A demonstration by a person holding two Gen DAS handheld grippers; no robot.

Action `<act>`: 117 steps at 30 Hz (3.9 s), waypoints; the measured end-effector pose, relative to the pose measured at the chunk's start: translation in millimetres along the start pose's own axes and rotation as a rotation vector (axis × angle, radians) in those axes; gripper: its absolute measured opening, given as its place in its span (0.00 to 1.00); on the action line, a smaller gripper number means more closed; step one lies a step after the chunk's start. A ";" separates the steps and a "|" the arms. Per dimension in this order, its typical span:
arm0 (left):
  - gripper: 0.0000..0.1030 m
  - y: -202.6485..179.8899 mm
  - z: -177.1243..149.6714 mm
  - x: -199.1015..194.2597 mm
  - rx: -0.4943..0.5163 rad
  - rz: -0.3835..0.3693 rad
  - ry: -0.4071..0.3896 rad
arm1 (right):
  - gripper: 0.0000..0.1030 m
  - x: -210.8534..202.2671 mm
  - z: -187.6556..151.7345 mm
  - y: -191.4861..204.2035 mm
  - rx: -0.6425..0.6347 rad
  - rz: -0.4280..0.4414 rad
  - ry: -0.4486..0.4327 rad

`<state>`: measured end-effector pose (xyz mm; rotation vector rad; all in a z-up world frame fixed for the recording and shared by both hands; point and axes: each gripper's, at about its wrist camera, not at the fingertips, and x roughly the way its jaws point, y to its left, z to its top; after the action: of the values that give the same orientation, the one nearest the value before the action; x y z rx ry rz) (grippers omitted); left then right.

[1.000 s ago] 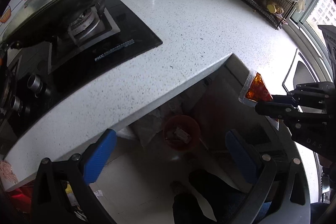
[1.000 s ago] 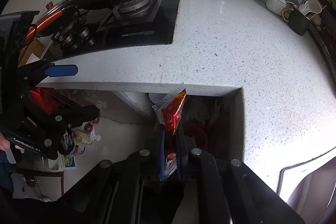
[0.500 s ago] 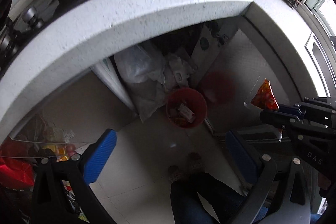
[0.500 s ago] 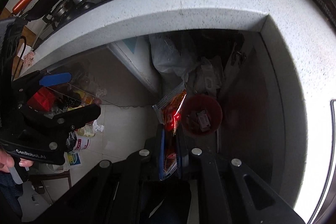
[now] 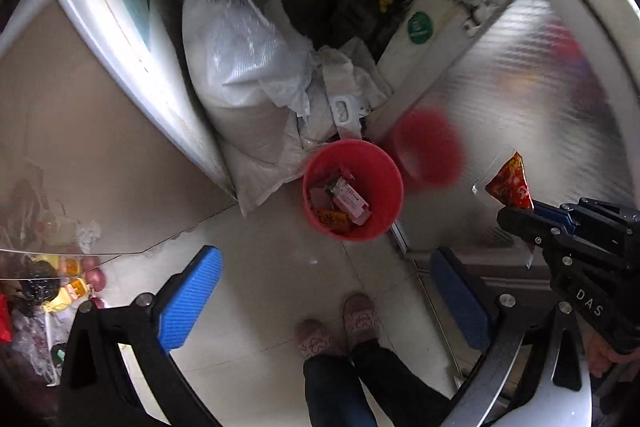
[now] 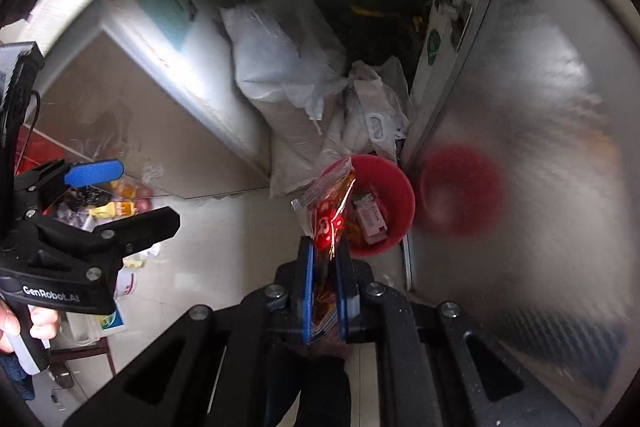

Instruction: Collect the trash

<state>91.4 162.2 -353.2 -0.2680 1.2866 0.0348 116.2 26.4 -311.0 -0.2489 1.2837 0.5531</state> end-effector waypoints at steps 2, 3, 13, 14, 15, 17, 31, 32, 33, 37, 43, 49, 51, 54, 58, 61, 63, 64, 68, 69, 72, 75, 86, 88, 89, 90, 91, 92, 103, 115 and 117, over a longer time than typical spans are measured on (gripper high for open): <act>1.00 3.2 1.0 18.0 0.007 0.013 0.006 | 0.09 20.7 1.5 -6.3 0.003 -0.004 -0.002; 1.00 4.2 1.7 26.6 0.014 0.019 0.006 | 0.09 26.2 1.4 -8.5 0.003 -0.002 -0.004; 1.00 7.6 12.3 82.9 0.055 0.048 0.015 | 0.09 79.4 0.8 -28.1 0.001 -0.034 0.014; 1.00 8.5 13.2 84.6 0.056 0.048 0.015 | 0.09 82.6 1.6 -28.5 0.001 -0.038 0.014; 1.00 8.7 14.4 87.3 0.056 0.045 0.018 | 0.09 84.3 1.8 -29.2 0.003 -0.035 0.015; 1.00 9.7 16.4 92.4 0.053 0.040 0.025 | 0.10 87.1 2.9 -31.0 0.002 -0.039 0.014; 1.00 5.6 21.6 103.4 0.045 0.032 0.025 | 0.74 91.0 3.2 -41.5 -0.036 -0.107 -0.036; 1.00 5.1 21.6 103.5 0.045 0.035 0.026 | 0.78 90.0 2.8 -41.8 -0.040 -0.111 -0.039; 1.00 4.5 21.6 103.6 0.044 0.037 0.028 | 0.81 89.1 2.5 -42.1 -0.041 -0.110 -0.040; 1.00 1.1 21.9 100.5 0.046 0.041 0.027 | 0.90 87.0 3.5 -42.2 -0.040 -0.115 -0.043; 1.00 -3.9 23.1 73.2 0.081 0.063 0.002 | 0.93 66.9 4.7 -40.4 -0.040 -0.109 -0.055; 1.00 -5.0 15.4 13.5 0.086 0.062 -0.030 | 1.00 19.4 3.9 -27.9 -0.035 -0.096 -0.080; 1.00 -6.7 10.7 -11.6 0.096 0.063 -0.044 | 1.00 -2.0 3.7 -22.0 -0.024 -0.097 -0.093; 1.00 -11.1 4.3 -54.5 0.109 0.043 -0.075 | 1.00 -40.2 1.5 -10.4 -0.007 -0.103 -0.124; 1.00 -18.0 -4.6 -110.9 0.143 0.029 -0.117 | 1.00 -102.6 -1.5 9.8 -0.017 -0.146 -0.179; 1.00 -22.7 -11.3 -149.9 0.159 0.009 -0.131 | 1.00 -143.4 -3.6 17.7 -0.001 -0.144 -0.191; 1.00 -26.2 -15.1 -175.0 0.159 -0.006 -0.137 | 1.00 -166.2 -4.6 23.3 0.002 -0.162 -0.185; 1.00 -28.2 -17.0 -187.7 0.159 -0.012 -0.144 | 1.00 -179.8 -5.6 27.3 0.000 -0.164 -0.194; 1.00 -42.0 -21.9 -236.3 0.187 -0.021 -0.180 | 1.00 -233.7 -12.7 36.7 0.008 -0.204 -0.252; 1.00 -46.1 -22.0 -246.7 0.196 -0.019 -0.187 | 1.00 -245.1 -13.9 36.4 0.027 -0.204 -0.258; 1.00 -56.5 -22.0 -274.2 0.226 -0.021 -0.230 | 1.00 -270.4 -17.0 32.7 0.081 -0.189 -0.254; 1.00 -67.4 -23.0 -299.0 0.258 -0.036 -0.265 | 1.00 -299.1 -18.8 32.7 0.099 -0.201 -0.286; 1.00 -95.8 -25.2 -360.0 0.353 0.003 -0.364 | 1.00 -367.3 -24.7 41.8 0.144 -0.266 -0.397; 1.00 -96.6 -26.2 -362.9 0.361 -0.004 -0.356 | 1.00 -370.9 -27.4 40.5 0.159 -0.278 -0.396; 1.00 -95.7 -26.9 -365.9 0.359 -0.010 -0.352 | 1.00 -371.8 -29.5 40.7 0.167 -0.278 -0.396; 1.00 -94.8 -28.0 -369.2 0.356 -0.023 -0.350 | 1.00 -370.4 -30.3 39.3 0.174 -0.279 -0.394; 1.00 -94.2 -30.2 -372.5 0.350 -0.039 -0.350 | 1.00 -370.4 -31.2 39.2 0.180 -0.282 -0.392; 1.00 -91.9 -30.6 -374.8 0.342 -0.055 -0.349 | 1.00 -370.0 -32.9 40.2 0.184 -0.282 -0.393; 1.00 -87.1 -31.5 -379.2 0.298 -0.098 -0.354 | 1.00 -373.5 -39.2 52.3 0.195 -0.275 -0.392; 1.00 -85.7 -30.3 -381.2 0.297 -0.107 -0.370 | 1.00 -375.9 -38.5 54.1 0.192 -0.300 -0.394; 1.00 -85.9 -30.6 -384.7 0.292 -0.122 -0.388 | 1.00 -375.9 -38.3 56.1 0.194 -0.303 -0.397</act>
<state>-31.8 119.9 20.1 -0.0811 0.8737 -0.1953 -11.4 -38.5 43.2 -0.1575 0.8848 0.2020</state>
